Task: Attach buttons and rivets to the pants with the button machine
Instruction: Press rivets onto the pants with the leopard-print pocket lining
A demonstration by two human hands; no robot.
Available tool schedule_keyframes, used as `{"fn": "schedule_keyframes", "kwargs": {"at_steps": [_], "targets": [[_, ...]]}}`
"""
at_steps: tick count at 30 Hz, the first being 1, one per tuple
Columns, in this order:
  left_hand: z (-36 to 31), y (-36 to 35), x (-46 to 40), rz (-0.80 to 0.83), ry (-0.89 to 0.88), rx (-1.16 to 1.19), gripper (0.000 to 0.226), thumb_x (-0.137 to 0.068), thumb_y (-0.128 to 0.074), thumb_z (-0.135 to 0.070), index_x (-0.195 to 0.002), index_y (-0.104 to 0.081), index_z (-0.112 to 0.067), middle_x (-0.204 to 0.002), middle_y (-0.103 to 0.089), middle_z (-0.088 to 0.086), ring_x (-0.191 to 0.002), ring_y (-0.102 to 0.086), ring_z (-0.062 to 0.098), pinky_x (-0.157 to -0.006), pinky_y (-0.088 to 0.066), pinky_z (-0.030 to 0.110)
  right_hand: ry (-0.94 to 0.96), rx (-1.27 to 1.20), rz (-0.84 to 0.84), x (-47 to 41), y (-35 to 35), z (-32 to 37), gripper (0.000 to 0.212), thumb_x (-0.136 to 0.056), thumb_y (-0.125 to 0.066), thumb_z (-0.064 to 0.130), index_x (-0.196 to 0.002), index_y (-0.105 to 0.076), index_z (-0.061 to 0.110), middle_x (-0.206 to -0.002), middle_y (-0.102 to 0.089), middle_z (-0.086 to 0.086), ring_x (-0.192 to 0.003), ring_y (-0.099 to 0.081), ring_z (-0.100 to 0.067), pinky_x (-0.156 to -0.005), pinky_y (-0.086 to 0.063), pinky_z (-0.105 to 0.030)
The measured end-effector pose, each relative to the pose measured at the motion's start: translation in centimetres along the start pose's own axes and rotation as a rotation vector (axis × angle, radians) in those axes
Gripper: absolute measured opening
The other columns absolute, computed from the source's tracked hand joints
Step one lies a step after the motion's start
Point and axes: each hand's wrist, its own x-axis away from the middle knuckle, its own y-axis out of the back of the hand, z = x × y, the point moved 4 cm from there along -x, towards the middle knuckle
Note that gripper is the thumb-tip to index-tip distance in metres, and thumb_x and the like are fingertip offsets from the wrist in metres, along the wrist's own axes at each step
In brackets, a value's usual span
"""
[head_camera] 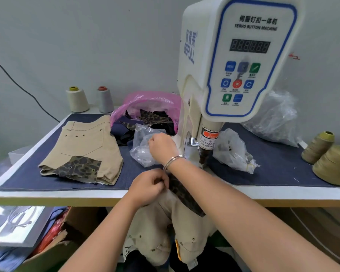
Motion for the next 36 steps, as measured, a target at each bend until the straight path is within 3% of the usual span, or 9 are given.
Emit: {"fn": "schedule_keyframes", "kwargs": {"at_steps": [2, 4, 11, 17, 22, 27, 36], "targets": [[0.1, 0.0, 0.0, -0.003, -0.018, -0.011, 0.028, -0.068, -0.050, -0.017, -0.067, -0.060, -0.043, -0.079, -0.062, -0.024, -0.080, -0.058, 0.002, -0.076, -0.045, 0.027, -0.012, 0.208, 0.011, -2.3, -0.7, -0.8, 0.024, -0.093, -0.042, 0.004, -0.105, -0.063, 0.005, -0.110, -0.063, -0.018, -0.098, -0.060, -0.032, -0.073, -0.044, -0.034], [0.1, -0.1, -0.1, -0.006, -0.029, -0.020, 0.025, -0.067, -0.048, -0.021, -0.067, -0.060, -0.044, -0.080, -0.062, -0.025, -0.080, -0.057, 0.000, -0.075, -0.044, 0.024, 0.004, 0.374, 0.010, -3.5, -1.3, -1.1, 0.029, -0.091, -0.045, 0.001, -0.115, -0.061, 0.004, -0.116, -0.063, -0.015, -0.105, -0.061, -0.031, -0.072, -0.044, -0.034], [0.1, -0.1, -0.2, -0.010, -0.048, 0.002, 0.027, -0.066, -0.045, -0.021, -0.064, -0.058, -0.045, -0.081, -0.062, -0.022, -0.082, -0.057, 0.002, -0.080, -0.047, 0.028, 0.083, 0.613, -0.059, -5.1, -2.9, -0.7, 0.032, -0.091, -0.045, 0.001, -0.118, -0.061, 0.008, -0.118, -0.062, -0.011, -0.107, -0.060, -0.029, -0.075, -0.043, -0.033], [0.2, 0.0, -0.2, -0.009, -0.066, -0.023, 0.033, -0.071, -0.050, -0.014, -0.063, -0.057, -0.046, -0.084, -0.060, -0.020, -0.083, -0.056, 0.003, -0.080, -0.044, 0.025, 0.063, 0.583, 0.035, -5.4, -2.9, -1.0, 0.032, -0.090, -0.049, 0.007, -0.121, -0.059, 0.010, -0.122, -0.060, -0.009, -0.111, -0.058, -0.028, -0.075, -0.041, -0.034], [0.1, 0.0, -0.1, 0.001, -0.064, -0.029, 0.034, -0.071, -0.049, -0.014, -0.062, -0.055, -0.046, -0.083, -0.060, -0.016, -0.083, -0.055, 0.005, -0.080, -0.044, 0.029, -0.043, 0.495, 0.158, -6.0, -2.8, -1.3, 0.037, -0.091, -0.047, 0.008, -0.127, -0.055, 0.009, -0.128, -0.057, -0.011, -0.117, -0.054, -0.031, -0.089, -0.044, -0.039], [0.1, 0.0, -0.2, -0.004, -0.061, -0.046, 0.039, -0.075, -0.053, -0.008, -0.061, -0.055, -0.045, -0.083, -0.060, -0.015, -0.083, -0.056, 0.007, -0.081, -0.044, 0.030, 0.031, 0.538, 0.161, -6.1, -2.7, -0.9, 0.037, -0.088, -0.049, -0.001, -0.124, -0.057, 0.003, -0.122, -0.060, -0.016, -0.110, -0.058, -0.033, -0.079, -0.048, -0.038], [0.0, 0.1, -0.2, -0.005, -0.057, -0.057, 0.042, -0.076, -0.053, -0.006, -0.062, -0.056, -0.046, -0.084, -0.060, -0.022, -0.084, -0.056, 0.003, -0.081, -0.045, 0.027, 0.070, 0.648, 0.231, -5.8, -2.7, -0.5, 0.035, -0.090, -0.050, -0.001, -0.124, -0.056, 0.002, -0.125, -0.058, -0.017, -0.113, -0.057, -0.033, -0.087, -0.052, -0.042]]}}
